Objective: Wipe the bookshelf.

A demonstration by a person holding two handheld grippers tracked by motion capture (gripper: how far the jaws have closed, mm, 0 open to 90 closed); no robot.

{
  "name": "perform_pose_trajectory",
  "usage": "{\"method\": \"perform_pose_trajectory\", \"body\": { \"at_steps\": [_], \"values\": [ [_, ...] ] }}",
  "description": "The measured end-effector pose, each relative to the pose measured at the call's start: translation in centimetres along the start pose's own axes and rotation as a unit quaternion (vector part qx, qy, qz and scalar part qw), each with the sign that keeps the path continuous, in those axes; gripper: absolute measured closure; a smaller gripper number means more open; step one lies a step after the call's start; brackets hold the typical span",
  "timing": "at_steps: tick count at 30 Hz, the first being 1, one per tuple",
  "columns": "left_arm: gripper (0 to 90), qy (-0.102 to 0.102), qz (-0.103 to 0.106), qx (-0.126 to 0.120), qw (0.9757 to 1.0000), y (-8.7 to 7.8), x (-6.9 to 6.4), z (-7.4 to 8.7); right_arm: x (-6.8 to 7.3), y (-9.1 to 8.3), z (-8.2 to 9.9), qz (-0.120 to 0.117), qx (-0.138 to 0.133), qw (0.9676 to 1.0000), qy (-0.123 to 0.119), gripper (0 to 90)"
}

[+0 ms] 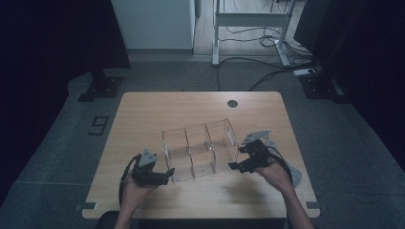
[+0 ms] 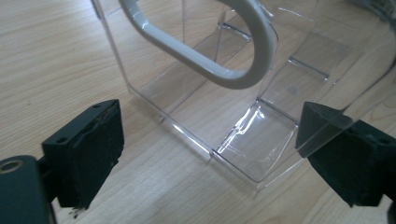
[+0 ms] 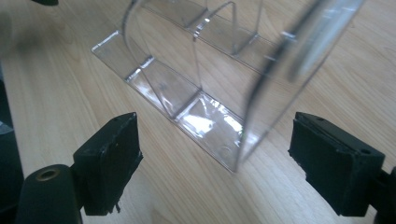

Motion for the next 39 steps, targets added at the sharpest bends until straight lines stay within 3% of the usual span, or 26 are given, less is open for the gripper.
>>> {"method": "perform_pose_trajectory", "body": {
  "at_steps": [6,12,18,25,32,39],
  "values": [
    [12.5,-0.016,-0.012,0.0,0.9998,-0.1,1.0,-0.1,-1.4,-1.0,0.6,0.026,-0.006,0.9994,0.022,15.0],
    [14.6,-0.026,-0.021,0.002,0.9994,0.3,1.3,-0.5,-3.5,-2.2,1.7,0.06,-0.012,0.9964,0.059,14.7],
    [20.4,-0.02,-0.049,0.019,0.9984,1.0,0.9,-1.3,-5.5,-3.5,3.2,0.108,-0.006,0.9895,0.097,14.5],
    [38.0,-0.023,-0.05,0.026,0.9981,1.0,0.8,-1.5,-7.3,-3.8,5.4,0.143,0.017,0.9812,0.128,13.9],
    [52.0,-0.022,-0.043,0.03,0.9983,1.0,1.3,-1.8,-7.6,-2.5,7.5,0.135,0.052,0.9804,0.134,12.8],
    [67.3,-0.018,-0.059,0.034,0.9975,1.2,1.8,-2.1,-8.1,-1.2,9.2,0.123,0.075,0.9775,0.154,12.9]
  ]
}}
Point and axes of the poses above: each handheld gripper's, and its own axes: y roughly forward along the jaws, z roughly out of its underside, x roughly to its left, the point moved 4 cm from there along y, roughly forward along the jaws, and after that the axes turned 13 degrees about x, right-handed, at the moved point
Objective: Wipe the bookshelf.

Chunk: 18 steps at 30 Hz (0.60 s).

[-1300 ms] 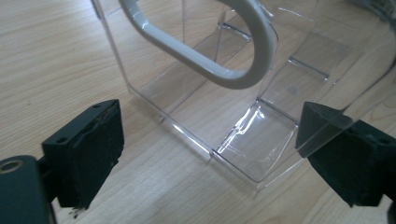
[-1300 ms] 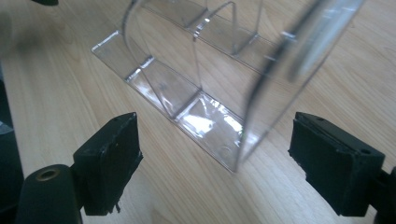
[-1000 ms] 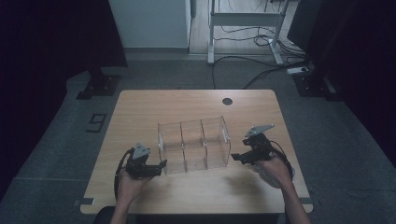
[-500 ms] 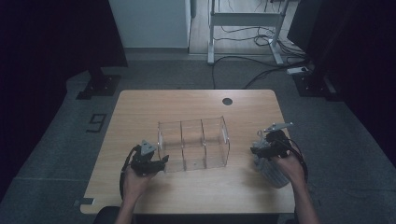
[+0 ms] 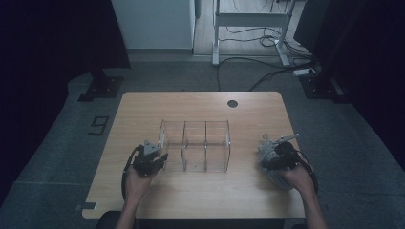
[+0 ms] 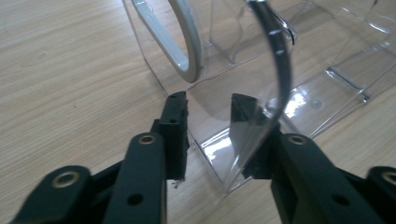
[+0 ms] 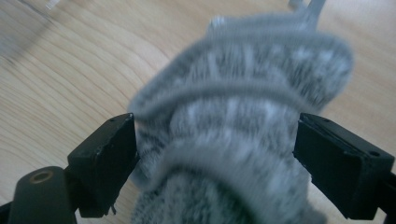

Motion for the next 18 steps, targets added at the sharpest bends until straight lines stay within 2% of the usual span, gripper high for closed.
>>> {"method": "perform_pose_trajectory", "body": {
  "at_steps": [5,8,13,18],
  "values": [
    [71.9,-0.006,-0.012,0.005,0.9999,0.1,0.5,-0.2,-0.2,1.4,0.7,0.001,0.026,0.9997,0.0,12.5],
    [74.8,-0.012,-0.012,0.005,0.9998,0.1,1.0,-0.2,-0.3,2.0,0.9,-0.017,0.034,0.9991,0.018,12.8],
    [78.5,-0.02,-0.009,0.005,0.9997,0.0,1.8,0.0,-0.5,1.9,1.0,-0.012,0.027,0.9992,0.028,19.7],
    [81.9,-0.025,-0.005,0.003,0.9997,-0.2,2.5,0.3,-0.4,1.8,1.2,-0.003,0.023,0.9996,0.017,28.3]
  ]
}}
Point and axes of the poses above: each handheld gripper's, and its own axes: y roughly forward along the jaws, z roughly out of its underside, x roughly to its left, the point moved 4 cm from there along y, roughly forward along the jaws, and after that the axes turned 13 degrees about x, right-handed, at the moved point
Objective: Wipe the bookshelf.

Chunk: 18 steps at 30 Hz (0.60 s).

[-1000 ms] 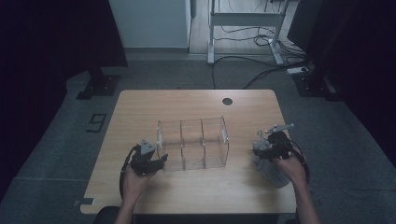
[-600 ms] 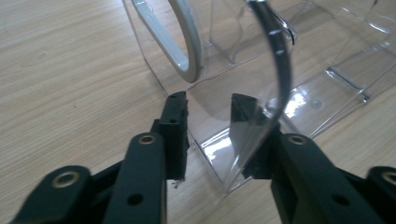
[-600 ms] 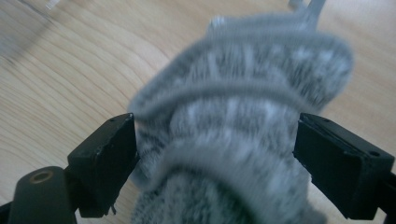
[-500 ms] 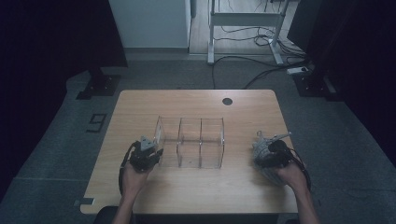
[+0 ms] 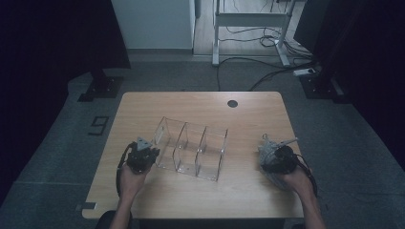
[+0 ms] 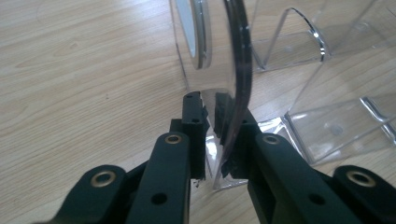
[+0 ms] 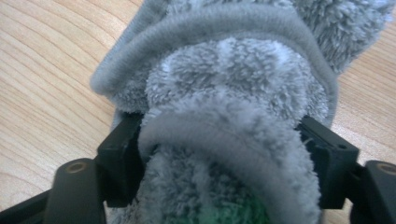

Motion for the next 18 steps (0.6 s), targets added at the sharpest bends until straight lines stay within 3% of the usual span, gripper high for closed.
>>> {"method": "perform_pose_trajectory", "body": {
  "at_steps": [8,18],
  "values": [
    [84.9,0.002,0.011,-0.004,0.9999,-0.06,0.55,0.19,0.54,-0.3,0.15,-0.007,-0.002,1.0,0.0,45.8],
    [87.3,0.015,0.023,-0.008,0.9996,0.04,0.97,0.17,0.51,-0.66,0.19,-0.011,-0.003,0.9997,0.02,58.1]
  ]
}}
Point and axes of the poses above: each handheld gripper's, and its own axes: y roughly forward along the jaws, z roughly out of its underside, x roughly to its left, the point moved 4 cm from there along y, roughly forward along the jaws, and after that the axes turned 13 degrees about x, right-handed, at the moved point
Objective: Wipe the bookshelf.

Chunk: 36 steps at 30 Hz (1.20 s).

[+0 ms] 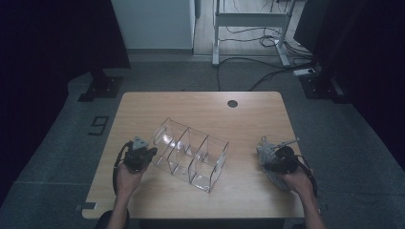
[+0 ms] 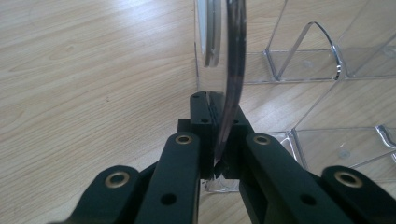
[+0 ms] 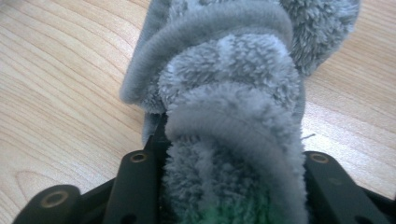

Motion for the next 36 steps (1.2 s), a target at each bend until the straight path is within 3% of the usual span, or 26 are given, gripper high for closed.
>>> {"method": "perform_pose_trajectory", "body": {
  "at_steps": [4,14,25,36],
  "values": [
    [87.3,0.0,0.001,-0.002,1.0,0.0,0.0,0.0,0.0,-1.0,-0.2,0.011,-0.022,0.9997,0.0,58.8],
    [87.1,-0.004,0.005,-0.008,0.9999,0.1,0.1,0.0,2.1,-3.7,-1.6,-0.023,-0.085,0.9958,-0.025,58.5],
    [86.8,-0.005,0.009,-0.01,0.9999,0.2,0.1,0.0,5.9,-4.9,-3.4,-0.04,-0.111,0.9904,-0.072,58.2],
    [86.8,-0.003,0.01,-0.009,0.9999,0.2,0.1,0.0,9.6,-5.1,-5.1,-0.046,-0.114,0.9855,-0.117,57.9]
  ]
}}
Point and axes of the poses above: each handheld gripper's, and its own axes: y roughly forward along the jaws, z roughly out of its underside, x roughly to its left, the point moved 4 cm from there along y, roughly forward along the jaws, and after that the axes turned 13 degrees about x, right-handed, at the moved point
